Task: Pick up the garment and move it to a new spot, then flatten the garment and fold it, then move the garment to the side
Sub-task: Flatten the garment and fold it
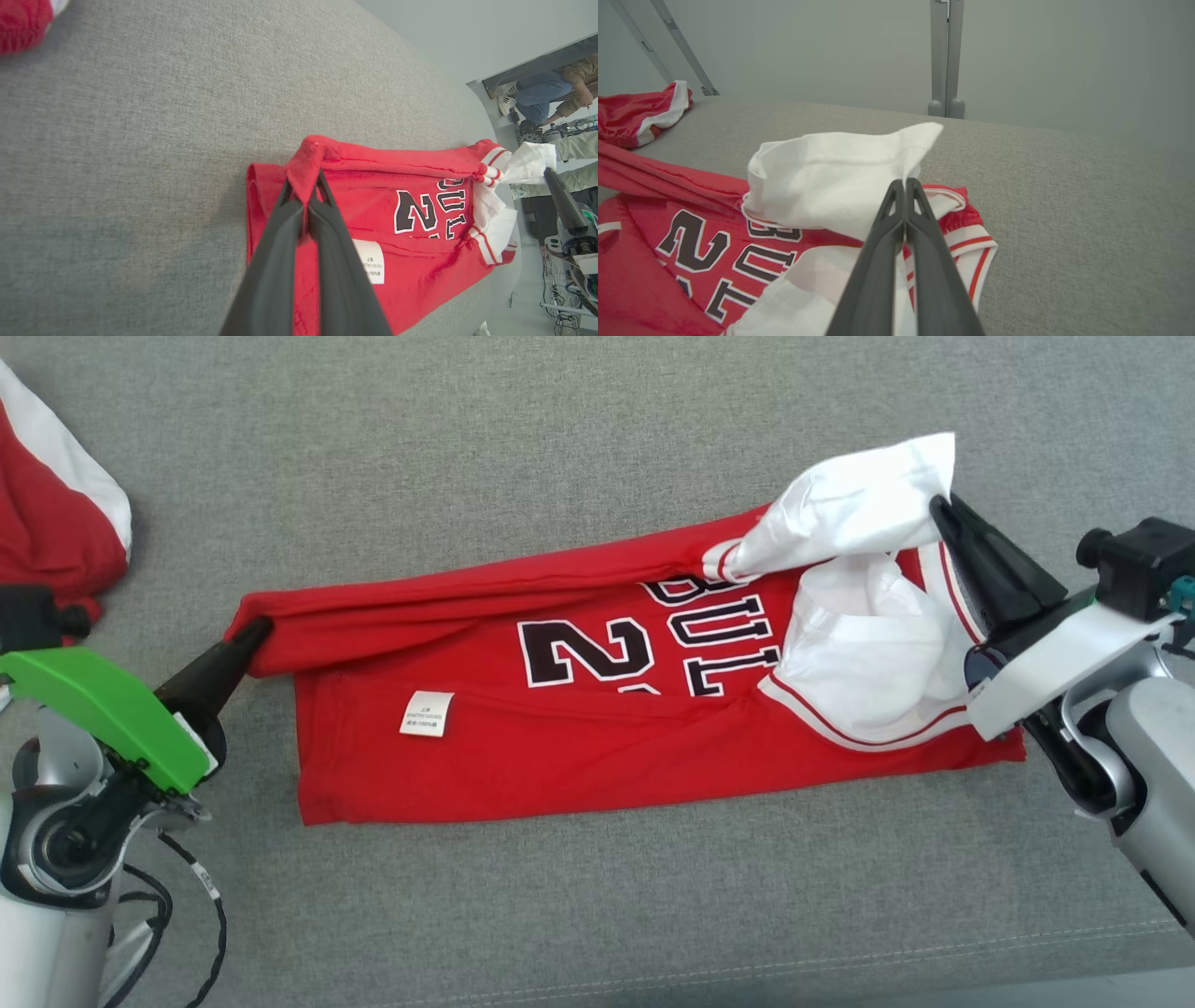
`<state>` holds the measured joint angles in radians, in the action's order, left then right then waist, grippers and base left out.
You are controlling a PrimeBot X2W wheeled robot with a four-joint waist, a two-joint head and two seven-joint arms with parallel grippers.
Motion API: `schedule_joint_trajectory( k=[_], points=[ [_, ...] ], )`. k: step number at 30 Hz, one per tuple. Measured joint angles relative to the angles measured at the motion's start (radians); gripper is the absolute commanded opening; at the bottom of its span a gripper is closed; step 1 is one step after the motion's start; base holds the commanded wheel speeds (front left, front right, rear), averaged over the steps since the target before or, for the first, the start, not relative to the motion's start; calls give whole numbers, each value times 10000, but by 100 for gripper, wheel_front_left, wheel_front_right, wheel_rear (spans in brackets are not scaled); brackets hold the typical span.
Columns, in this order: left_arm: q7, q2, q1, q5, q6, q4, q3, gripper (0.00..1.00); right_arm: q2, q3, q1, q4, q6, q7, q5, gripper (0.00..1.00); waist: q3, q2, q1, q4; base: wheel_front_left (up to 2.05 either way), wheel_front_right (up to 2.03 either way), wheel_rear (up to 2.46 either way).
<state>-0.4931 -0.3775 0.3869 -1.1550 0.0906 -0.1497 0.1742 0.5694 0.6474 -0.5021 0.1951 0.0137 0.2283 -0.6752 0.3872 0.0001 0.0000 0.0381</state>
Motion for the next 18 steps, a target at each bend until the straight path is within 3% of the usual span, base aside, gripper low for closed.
schedule_joint_trajectory(
  k=[8,18],
  points=[
    [476,384,-851,92,81,207,305,0,270,-226,1035,-583,-566,92,0,0,-264,0,0,-78,0,0,0],
    [911,403,-1226,422,161,533,420,0,581,-537,2072,-1302,-951,176,-12,0,-421,0,0,-194,0,0,0]
  ],
)
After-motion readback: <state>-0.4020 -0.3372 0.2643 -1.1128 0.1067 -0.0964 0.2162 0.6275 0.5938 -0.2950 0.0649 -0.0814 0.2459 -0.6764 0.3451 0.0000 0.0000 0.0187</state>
